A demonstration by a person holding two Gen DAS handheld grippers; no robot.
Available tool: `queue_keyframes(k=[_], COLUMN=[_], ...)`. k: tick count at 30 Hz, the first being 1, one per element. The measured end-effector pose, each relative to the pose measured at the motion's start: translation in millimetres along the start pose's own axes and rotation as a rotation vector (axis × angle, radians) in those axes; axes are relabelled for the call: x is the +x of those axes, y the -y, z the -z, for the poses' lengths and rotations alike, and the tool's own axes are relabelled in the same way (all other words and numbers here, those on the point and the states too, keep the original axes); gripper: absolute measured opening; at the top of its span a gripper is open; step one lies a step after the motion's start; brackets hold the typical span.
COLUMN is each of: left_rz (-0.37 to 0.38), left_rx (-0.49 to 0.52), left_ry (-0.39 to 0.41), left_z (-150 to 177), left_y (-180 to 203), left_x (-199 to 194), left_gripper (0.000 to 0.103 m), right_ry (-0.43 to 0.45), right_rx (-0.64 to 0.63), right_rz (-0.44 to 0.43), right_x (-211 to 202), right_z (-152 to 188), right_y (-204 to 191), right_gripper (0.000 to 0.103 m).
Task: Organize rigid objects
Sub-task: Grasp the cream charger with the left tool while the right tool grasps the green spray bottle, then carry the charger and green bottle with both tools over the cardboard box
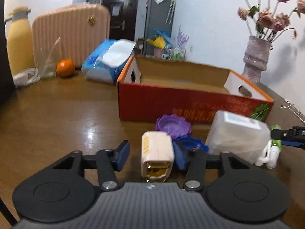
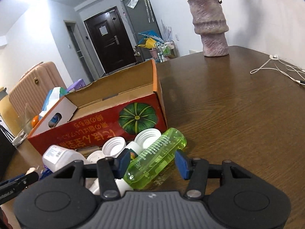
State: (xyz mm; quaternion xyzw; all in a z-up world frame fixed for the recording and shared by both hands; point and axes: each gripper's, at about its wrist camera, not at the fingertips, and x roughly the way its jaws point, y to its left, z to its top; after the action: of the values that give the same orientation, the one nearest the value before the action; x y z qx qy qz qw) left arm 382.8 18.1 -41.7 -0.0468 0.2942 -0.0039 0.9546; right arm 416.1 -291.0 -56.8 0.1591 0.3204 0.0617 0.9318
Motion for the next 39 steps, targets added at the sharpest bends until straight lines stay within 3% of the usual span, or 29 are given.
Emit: queue_keyframes(k=[3,7,9,11,16,31,39], left_rz=[0.006,0.006,0.006,0.001,0.005,-0.013,-0.006], left_rx=[-0.018,-0.021,-0.007,0.001,0.018,0.045,0.038], left_ry=[-0.009,-0.019,-0.027,-0.034,0.015,0.193,0.189], left_z=[0,-2,-1,-1,3,30,56], left_y=[-5,-7,-5,-4,-4,7,11], left_x=[-1,2,7,10,-6,-135,-171], left_gripper=[0.036,0.036,0.035,0.032,0.032,0.032,0.032], right_ry=[0.005,0.001,-0.022,-0.046,-0.031,0.067,0.008], right_rx=[-0.019,-0.074,-0.095,-0.119,-0.138,-0.172,-0.231], right_rz=[0.018,0.074,0.095,0.117,0.129,0.111,0.143], right_x=[-5,-12,-8,-2,-6,-101,-116], right_z=[-1,0,1,3,6,35,72], right_y=[2,5,4,4,4,-4,-7], right_gripper=[0.049,0.049,0.045,0.031,0.03,0.03,0.03])
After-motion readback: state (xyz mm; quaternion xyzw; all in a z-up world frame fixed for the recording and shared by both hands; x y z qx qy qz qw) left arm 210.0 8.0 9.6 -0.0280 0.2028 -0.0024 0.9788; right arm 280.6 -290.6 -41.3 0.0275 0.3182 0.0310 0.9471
